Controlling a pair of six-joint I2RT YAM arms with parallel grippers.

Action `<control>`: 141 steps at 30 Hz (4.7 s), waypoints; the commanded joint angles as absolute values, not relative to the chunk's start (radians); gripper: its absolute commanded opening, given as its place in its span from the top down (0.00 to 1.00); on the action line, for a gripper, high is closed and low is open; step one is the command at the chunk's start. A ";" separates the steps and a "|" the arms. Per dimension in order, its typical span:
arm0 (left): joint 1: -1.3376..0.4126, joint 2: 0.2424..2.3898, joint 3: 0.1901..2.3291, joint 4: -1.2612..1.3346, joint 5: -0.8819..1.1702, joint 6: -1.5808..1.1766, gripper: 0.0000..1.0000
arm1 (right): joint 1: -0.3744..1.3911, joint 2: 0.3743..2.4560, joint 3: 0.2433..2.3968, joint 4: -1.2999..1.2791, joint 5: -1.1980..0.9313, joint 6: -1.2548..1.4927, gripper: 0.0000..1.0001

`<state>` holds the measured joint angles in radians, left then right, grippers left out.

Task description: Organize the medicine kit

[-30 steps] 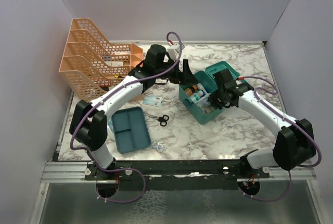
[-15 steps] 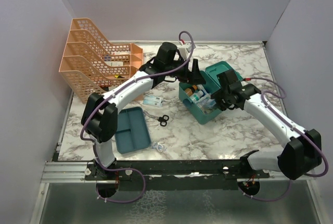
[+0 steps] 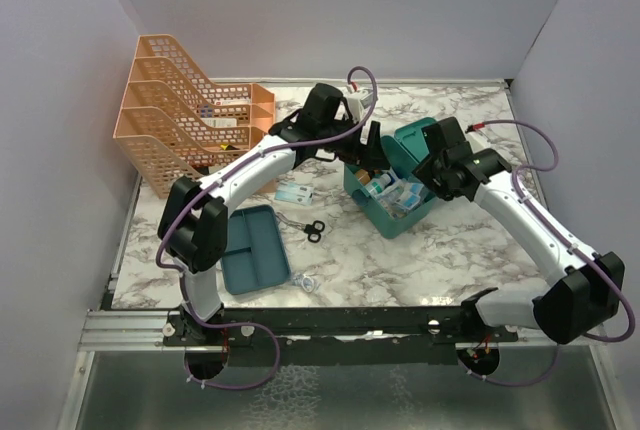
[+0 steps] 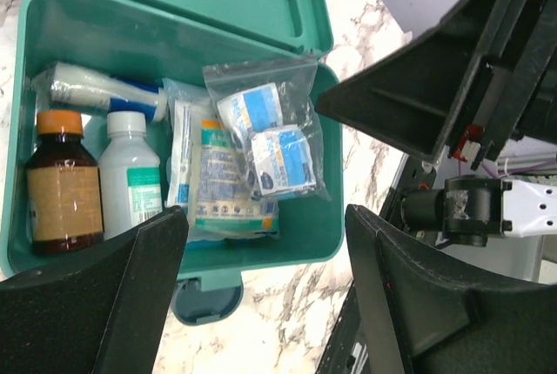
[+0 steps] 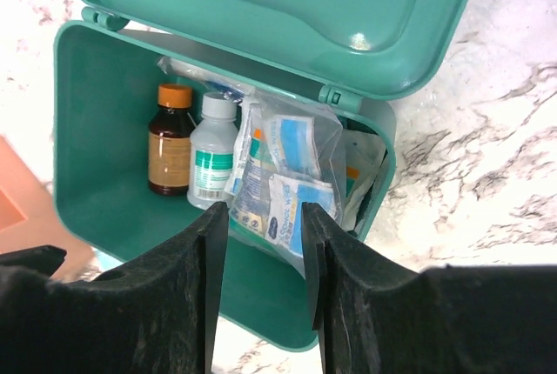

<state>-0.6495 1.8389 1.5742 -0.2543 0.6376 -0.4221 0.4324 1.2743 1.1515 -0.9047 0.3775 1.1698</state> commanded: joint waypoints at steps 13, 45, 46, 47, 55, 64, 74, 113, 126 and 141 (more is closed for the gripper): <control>-0.643 1.703 1.468 -0.270 0.569 -0.391 0.25 | 0.434 1.423 1.188 -0.929 0.316 1.119 0.59; -0.608 1.521 1.330 -0.265 0.359 -0.416 0.25 | 0.436 1.417 1.344 -0.832 0.182 0.839 0.64; -0.604 1.501 1.310 -0.265 0.334 -0.429 0.25 | 0.437 1.412 1.347 -0.831 0.175 0.836 0.64; -0.602 1.477 1.293 -0.266 0.303 -0.439 0.25 | 0.437 1.404 1.348 -0.830 0.167 0.832 0.64; -0.600 1.244 1.128 -0.241 0.113 -0.528 0.24 | 0.439 1.295 1.306 -0.799 0.031 0.781 0.64; -0.600 0.875 0.851 -0.216 0.055 -0.463 0.18 | 0.450 1.123 1.193 -0.652 -0.144 0.577 0.62; -0.600 0.577 0.699 -0.224 0.056 -0.415 0.13 | 0.558 1.060 1.112 -0.568 -0.282 0.551 0.58; -0.600 0.476 0.644 -0.464 -0.378 -0.631 0.16 | 1.114 1.615 1.089 -0.386 0.151 0.814 0.57; -0.600 0.494 0.543 -0.528 -0.382 -0.783 0.26 | 1.244 1.682 1.029 -0.343 0.078 0.716 0.54; -0.597 0.768 0.522 -0.607 -0.397 -0.908 0.33 | 1.264 1.729 0.988 -0.379 0.110 0.791 0.54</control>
<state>-0.5995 0.7296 0.5270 -0.5762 -0.3603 -0.8619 1.2575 1.7164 1.0073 -0.3733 0.0776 0.7494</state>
